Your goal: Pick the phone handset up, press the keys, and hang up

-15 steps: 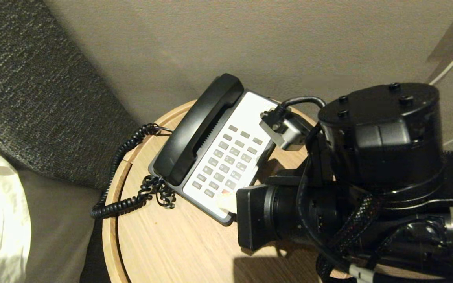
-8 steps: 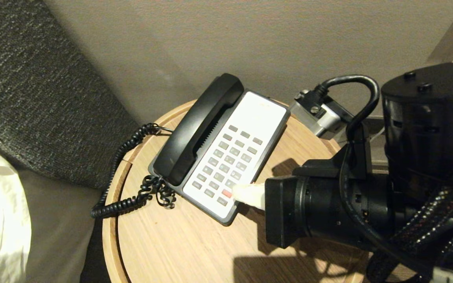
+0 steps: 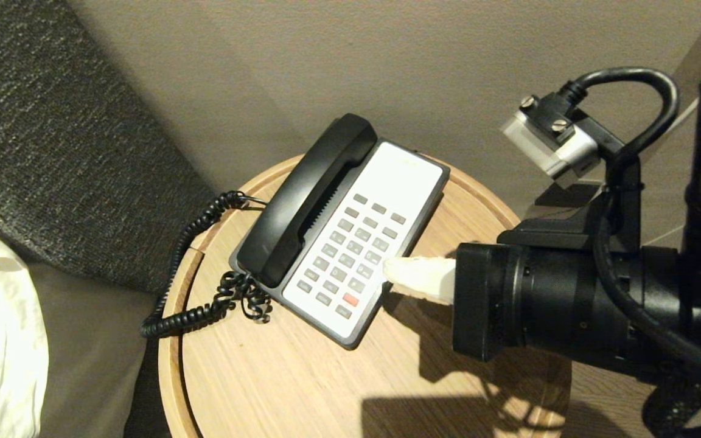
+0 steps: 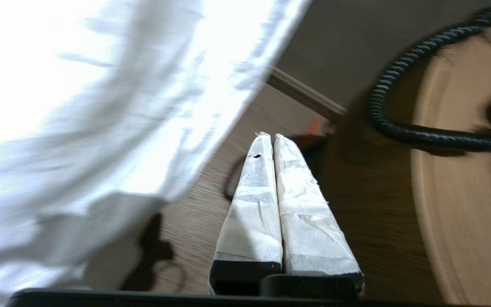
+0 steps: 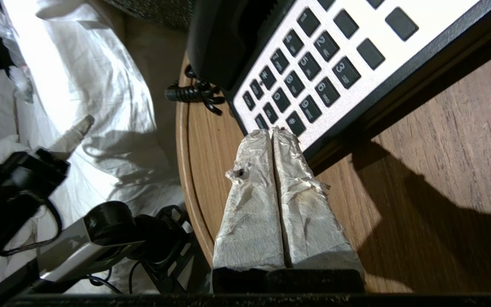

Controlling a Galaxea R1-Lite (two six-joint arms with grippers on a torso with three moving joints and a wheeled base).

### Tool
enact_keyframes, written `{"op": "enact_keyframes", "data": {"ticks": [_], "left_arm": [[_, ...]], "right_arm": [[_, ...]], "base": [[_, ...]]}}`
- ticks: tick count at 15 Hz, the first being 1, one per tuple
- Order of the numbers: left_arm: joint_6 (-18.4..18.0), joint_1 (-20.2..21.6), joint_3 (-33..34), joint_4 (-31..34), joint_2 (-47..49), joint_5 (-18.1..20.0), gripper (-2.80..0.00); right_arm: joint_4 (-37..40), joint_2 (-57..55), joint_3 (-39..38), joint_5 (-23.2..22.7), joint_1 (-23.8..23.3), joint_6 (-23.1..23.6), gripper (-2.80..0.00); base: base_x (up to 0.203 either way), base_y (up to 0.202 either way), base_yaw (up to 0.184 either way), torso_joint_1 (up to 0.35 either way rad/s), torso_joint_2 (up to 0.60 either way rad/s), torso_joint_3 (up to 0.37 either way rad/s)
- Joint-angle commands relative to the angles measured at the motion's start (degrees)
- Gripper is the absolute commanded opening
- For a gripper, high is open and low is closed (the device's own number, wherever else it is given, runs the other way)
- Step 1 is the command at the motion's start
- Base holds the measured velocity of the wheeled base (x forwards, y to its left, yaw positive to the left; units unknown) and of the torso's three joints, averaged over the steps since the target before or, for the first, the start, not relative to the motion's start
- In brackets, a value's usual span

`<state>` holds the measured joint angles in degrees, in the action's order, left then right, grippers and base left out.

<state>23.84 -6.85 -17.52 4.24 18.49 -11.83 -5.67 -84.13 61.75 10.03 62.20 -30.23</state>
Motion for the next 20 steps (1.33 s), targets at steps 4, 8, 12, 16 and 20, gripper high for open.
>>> {"op": "enact_keyframes", "data": {"ticks": [4, 8, 12, 16, 20], "left_arm": [[-4.28, 1.31, 1.77, 0.44, -2.41, -10.54, -2.80], [-7.15, 6.85, 3.99, 1.29, -5.75, -10.78, -2.80], [-13.60, 6.81, 12.37, 0.22, -18.56, -1.24, -2.80], [-29.15, 6.76, 18.83, -6.35, -18.46, 12.86, -2.80], [-27.93, 6.76, 19.19, -7.85, -18.49, 12.53, -2.80]], "right_arm": [[-0.13, 4.14, -1.67, -0.19, -0.06, -0.16, -2.80], [-2.91, 4.34, -2.33, -0.21, -0.06, 0.27, -2.80], [-3.29, 5.71, -3.62, -0.19, -0.06, 0.70, -2.80], [-3.29, 6.92, -4.82, -0.19, -0.07, 0.70, -2.80], [-3.14, 8.68, -6.02, -0.10, -0.10, 0.70, -2.80]], "base": [[0.000, 0.000, 0.000, 0.000, 0.00, 0.000], [0.000, 0.000, 0.000, 0.000, 0.00, 0.000], [0.000, 0.000, 0.000, 0.000, 0.00, 0.000], [0.000, 0.000, 0.000, 0.000, 0.00, 0.000], [0.000, 0.000, 0.000, 0.000, 0.00, 0.000]]}}
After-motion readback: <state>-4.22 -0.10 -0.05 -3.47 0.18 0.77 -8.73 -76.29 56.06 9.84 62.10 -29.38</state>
